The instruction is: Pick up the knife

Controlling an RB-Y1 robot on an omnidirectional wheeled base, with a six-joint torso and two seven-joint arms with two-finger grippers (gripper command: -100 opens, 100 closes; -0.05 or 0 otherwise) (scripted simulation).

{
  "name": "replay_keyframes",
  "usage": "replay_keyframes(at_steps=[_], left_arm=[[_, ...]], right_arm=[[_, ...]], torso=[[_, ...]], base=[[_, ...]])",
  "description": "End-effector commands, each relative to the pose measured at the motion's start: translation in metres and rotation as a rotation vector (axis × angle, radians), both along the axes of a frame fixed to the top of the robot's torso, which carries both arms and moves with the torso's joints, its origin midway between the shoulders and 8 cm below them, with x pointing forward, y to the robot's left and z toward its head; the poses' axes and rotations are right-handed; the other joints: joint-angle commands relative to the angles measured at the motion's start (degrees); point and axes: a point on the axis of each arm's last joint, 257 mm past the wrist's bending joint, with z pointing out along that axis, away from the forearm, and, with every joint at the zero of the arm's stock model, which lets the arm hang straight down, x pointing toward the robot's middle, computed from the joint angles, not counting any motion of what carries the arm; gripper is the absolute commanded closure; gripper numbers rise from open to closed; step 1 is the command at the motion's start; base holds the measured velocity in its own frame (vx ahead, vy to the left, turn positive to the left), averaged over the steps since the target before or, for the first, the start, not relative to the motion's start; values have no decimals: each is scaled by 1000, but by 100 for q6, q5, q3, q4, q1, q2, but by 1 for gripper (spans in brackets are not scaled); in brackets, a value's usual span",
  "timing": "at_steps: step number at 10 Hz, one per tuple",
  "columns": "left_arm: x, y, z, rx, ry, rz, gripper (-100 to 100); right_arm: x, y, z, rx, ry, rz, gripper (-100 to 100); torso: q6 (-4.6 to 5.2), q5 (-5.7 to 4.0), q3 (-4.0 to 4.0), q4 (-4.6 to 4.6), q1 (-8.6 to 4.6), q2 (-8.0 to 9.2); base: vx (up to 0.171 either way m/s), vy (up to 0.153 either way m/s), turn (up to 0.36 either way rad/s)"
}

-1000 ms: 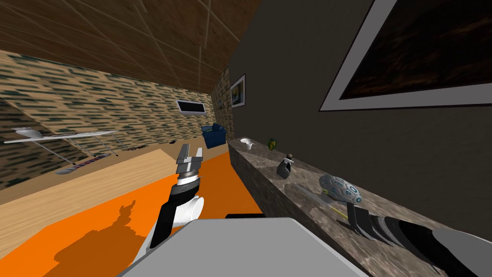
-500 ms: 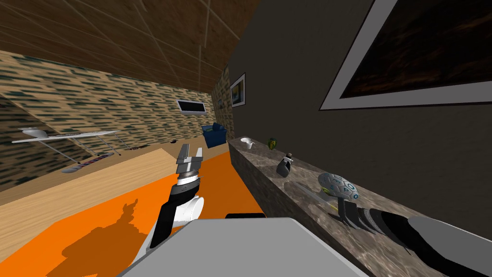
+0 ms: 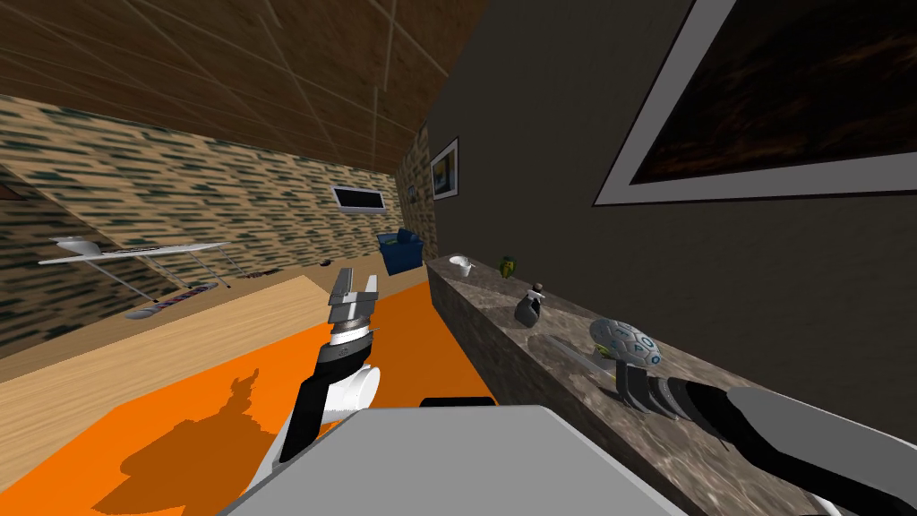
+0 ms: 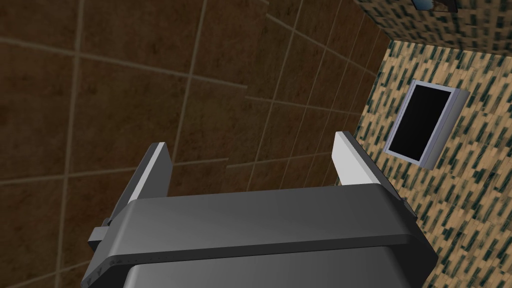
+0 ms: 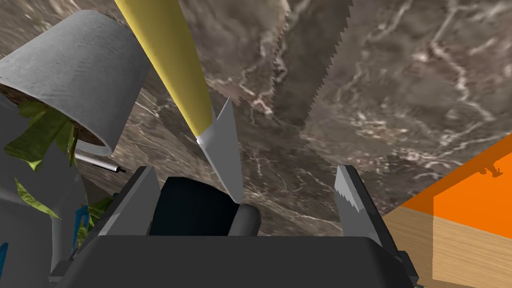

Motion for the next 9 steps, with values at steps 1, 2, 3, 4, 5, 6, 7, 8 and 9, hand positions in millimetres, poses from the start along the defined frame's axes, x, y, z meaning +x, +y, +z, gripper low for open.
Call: replay_keyframes(at_steps=[1,2,3,4,5,6,7,8,9], left_arm=[[0,0,0,0,0,0,0],[0,0,0,0,0,0,0],[0,0,0,0,0,0,0],[0,0,0,0,0,0,0],[0,0,0,0,0,0,0],[0,0,0,0,0,0,0],[0,0,0,0,0,0,0],[0,0,0,0,0,0,0],[0,0,0,0,0,0,0]], right_arm=[[-5,6,-9,12,18,4,-100],[9,-4,-1,-4,-2,-6,-100],[11,2,-5,9,0,-1,-100],[11,7,-9,18,7,7,-100],[7,9,-13,22,18,7,-100],[23,-1,-5,4,-3,-1,-100],[25,6,-10,18,1,6,-100],[17,9,-16,24,20,6,-100],[33,-5,-5,-2,-2,-6,-100]], torso=[[0,0,0,0,0,0],[1,1,-3,-1,0,-5],[-2,1,0,-1,0,1],[0,1,2,1,1,4],[0,0,0,0,0,0],[1,1,-3,-1,0,-6],[-3,2,-2,-1,4,-3],[0,1,2,0,3,4],[2,1,1,0,1,2]], base=[[0,0,0],[-40,4,17],[-50,5,21],[-24,5,0],[0,0,0],[-32,14,22],[-50,10,21],[-27,2,-2],[-48,0,16]])
